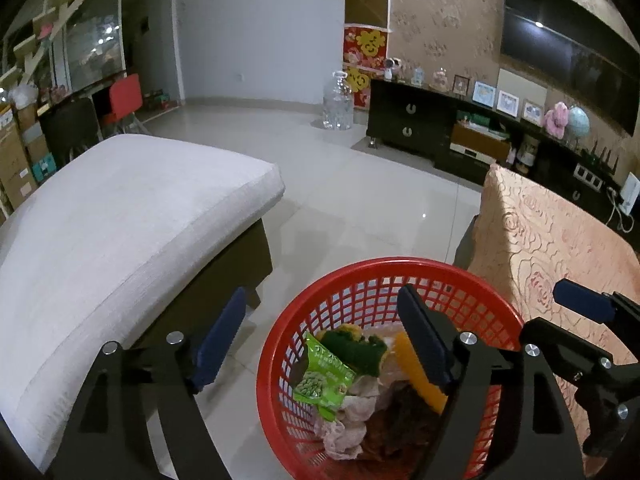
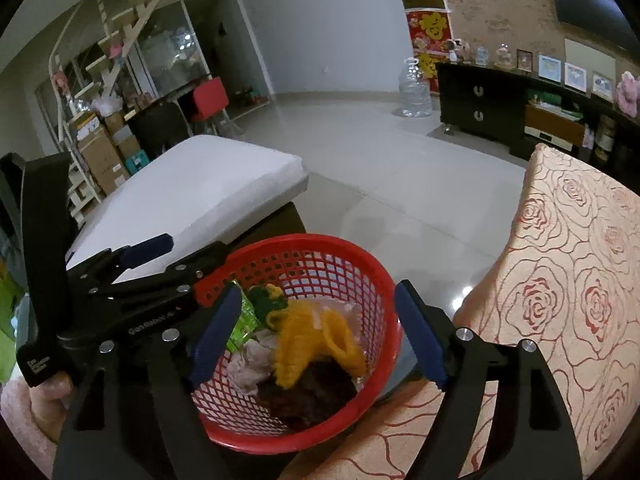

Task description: Collect trash

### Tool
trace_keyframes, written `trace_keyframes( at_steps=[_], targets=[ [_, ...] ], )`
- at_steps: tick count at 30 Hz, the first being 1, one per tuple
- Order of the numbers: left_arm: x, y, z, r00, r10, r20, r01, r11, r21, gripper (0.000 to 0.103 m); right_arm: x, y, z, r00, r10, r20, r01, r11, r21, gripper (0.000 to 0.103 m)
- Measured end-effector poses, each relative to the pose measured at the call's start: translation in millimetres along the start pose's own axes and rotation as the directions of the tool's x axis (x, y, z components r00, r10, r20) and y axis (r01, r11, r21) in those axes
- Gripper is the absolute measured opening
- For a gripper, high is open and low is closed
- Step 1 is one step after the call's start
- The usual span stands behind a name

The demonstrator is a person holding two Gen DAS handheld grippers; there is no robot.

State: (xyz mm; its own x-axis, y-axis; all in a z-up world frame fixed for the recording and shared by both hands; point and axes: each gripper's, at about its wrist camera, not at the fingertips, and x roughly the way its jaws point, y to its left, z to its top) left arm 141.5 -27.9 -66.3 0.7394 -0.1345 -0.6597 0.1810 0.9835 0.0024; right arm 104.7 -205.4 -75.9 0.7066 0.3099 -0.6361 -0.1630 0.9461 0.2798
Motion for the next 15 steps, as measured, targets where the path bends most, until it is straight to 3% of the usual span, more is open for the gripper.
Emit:
trace_keyframes(
  at_steps=[8,15],
  targets=[
    [-27.9,1.6,-0.3,0.997,0.004,0.082,-0.003,1.0,-0.004,0.084,-27.1,-0.2,-3.7,0.996,-0.061,0.07,0.06,0.998,0.009,0.094],
    [-52.5,-2.3,-3.6,0.988,0.012,0.151,-0.013,1.0,0.007,0.088,-52.9,2.7,-7.7,0.982,-0.13,0.137,0.134,0.991,-0.02,0.096]
  ],
)
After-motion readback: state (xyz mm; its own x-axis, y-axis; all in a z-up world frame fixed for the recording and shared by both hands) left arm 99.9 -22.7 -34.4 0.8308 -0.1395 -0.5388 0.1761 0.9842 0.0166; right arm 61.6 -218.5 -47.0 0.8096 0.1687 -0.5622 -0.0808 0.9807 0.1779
